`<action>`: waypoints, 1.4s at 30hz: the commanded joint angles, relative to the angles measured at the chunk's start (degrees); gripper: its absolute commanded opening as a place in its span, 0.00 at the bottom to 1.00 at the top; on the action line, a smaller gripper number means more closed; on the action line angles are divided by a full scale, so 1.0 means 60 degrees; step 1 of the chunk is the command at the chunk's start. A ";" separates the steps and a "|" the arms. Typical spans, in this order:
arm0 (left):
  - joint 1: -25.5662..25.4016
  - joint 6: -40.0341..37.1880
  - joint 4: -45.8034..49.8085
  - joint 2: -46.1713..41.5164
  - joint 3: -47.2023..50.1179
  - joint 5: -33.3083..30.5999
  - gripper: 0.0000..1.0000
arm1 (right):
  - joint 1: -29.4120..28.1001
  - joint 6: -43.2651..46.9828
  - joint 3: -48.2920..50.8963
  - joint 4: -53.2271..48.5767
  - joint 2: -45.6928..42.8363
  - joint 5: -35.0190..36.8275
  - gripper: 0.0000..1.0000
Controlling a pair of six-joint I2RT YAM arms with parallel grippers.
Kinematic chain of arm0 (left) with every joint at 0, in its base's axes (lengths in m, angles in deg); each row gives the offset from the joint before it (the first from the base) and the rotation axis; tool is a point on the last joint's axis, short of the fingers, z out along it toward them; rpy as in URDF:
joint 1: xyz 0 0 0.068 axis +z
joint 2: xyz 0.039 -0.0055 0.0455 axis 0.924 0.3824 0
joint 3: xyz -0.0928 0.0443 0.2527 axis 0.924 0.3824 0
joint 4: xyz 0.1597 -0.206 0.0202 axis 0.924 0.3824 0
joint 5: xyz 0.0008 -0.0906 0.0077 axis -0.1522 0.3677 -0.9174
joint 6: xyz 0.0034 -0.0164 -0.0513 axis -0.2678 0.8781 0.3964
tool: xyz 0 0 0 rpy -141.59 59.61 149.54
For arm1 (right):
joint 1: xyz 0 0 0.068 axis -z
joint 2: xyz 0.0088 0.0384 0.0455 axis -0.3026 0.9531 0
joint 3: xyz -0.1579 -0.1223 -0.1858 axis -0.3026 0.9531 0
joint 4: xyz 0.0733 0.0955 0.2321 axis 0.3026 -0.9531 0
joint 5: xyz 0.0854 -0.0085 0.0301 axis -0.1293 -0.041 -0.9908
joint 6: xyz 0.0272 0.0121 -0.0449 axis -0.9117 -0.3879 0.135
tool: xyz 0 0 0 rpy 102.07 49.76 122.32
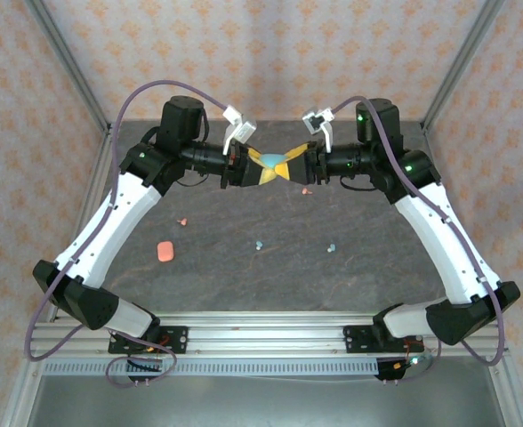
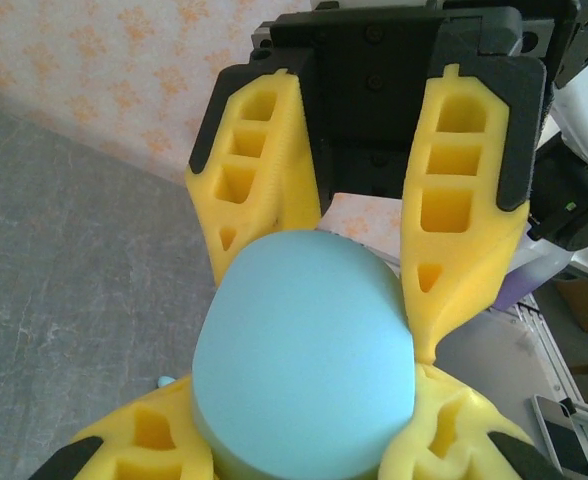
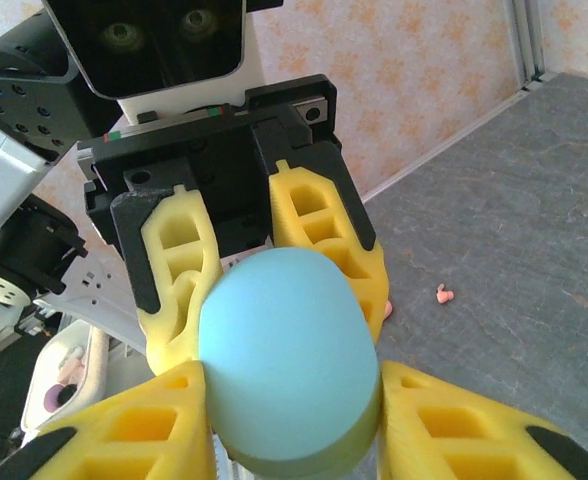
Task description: Insert the wireless bluetooth earbuds into the charging case
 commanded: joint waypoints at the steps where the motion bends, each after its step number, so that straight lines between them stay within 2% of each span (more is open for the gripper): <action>1: -0.0048 -0.0151 0.0172 0.0018 -0.0397 0.0304 0.00 | -0.0066 -0.0320 -0.0084 0.0517 0.0039 0.0280 0.34; 11: -0.0063 -0.0214 0.0160 -0.0114 -0.0236 0.0318 0.00 | 0.0407 -0.4260 0.0867 0.3906 0.0013 -0.0084 0.35; 16: -0.0068 -0.0214 0.0103 -0.0166 -0.0208 0.0297 0.00 | 0.0655 -0.5381 0.1073 0.4543 0.0094 -0.0066 0.44; 26: -0.0079 -0.0184 0.0101 -0.0256 -0.0136 0.0173 0.00 | 0.0674 -0.5550 0.1422 0.4578 -0.0087 0.0013 0.53; 32: -0.0080 -0.0155 0.0058 -0.0285 -0.0057 0.0056 0.00 | 0.0668 -0.5680 0.1795 0.5206 -0.0441 -0.0170 0.65; 42: -0.0079 -0.0177 -0.0088 -0.0602 0.0335 -0.0534 0.00 | 0.0675 -0.5764 0.1934 0.5539 -0.0645 -0.0136 0.69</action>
